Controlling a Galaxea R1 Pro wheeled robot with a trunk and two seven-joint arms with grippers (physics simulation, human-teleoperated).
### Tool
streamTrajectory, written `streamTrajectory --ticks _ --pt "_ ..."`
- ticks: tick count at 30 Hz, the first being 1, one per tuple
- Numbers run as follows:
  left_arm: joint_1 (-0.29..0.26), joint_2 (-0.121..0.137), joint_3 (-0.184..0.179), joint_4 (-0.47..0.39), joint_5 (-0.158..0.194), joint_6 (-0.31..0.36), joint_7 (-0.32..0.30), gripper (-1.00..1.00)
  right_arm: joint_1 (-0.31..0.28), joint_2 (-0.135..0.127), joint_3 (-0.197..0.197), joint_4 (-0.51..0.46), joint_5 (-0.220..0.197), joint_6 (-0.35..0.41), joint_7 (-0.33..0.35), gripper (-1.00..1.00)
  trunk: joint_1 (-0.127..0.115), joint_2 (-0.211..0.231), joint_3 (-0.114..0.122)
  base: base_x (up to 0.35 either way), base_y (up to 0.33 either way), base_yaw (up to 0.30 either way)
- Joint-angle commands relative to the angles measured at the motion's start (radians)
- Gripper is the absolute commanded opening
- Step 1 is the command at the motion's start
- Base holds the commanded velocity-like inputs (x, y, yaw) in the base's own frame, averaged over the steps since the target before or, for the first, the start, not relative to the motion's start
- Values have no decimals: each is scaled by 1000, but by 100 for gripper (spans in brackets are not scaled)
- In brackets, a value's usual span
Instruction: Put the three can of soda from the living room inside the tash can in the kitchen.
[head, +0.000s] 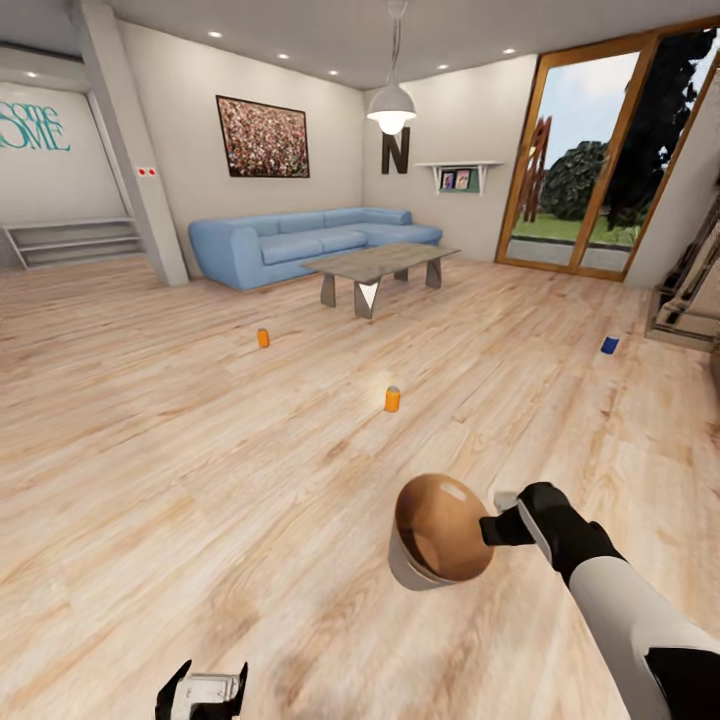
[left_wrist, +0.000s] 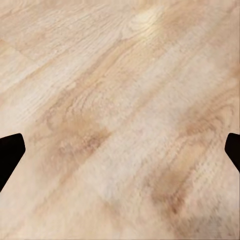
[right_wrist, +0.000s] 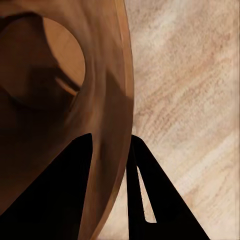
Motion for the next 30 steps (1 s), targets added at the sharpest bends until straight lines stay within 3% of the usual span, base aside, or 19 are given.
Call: streamTrajectory --ticks 1,2,5,9,13,20,25,30 --pt "-10 0 0 -10 0 25 0 100 0 0 -4 -1 -32 4 6 -100 0 0 4 0 0 0" --pt "-32 0 0 -31 0 85 0 100 0 -1 -7 -1 -32 4 9 -100 -1 0 8 0 0 0" --pt "-77 0 1 -57 3 177 -1 100 0 -2 -10 -1 -31 4 12 -100 -2 1 19 0 0 0" --pt "-222 4 2 -79 6 363 -2 100 0 0 -6 -1 -31 5 12 -100 -4 2 35 0 0 0" --pt "-272 4 3 -73 6 427 -2 100 0 2 -1 -1 -31 5 12 -100 -6 3 50 0 0 0" --pt "-307 8 6 -58 34 471 -29 100 0 3 2 -1 -31 5 9 -100 -9 5 77 0 0 0" --pt "-410 18 7 -44 52 612 -41 100 0 4 2 -1 -31 5 7 -100 -11 6 97 0 0 0" --pt "-462 20 7 47 59 674 -38 100 0 13 3 0 -31 5 2 -100 -14 7 116 0 0 0"
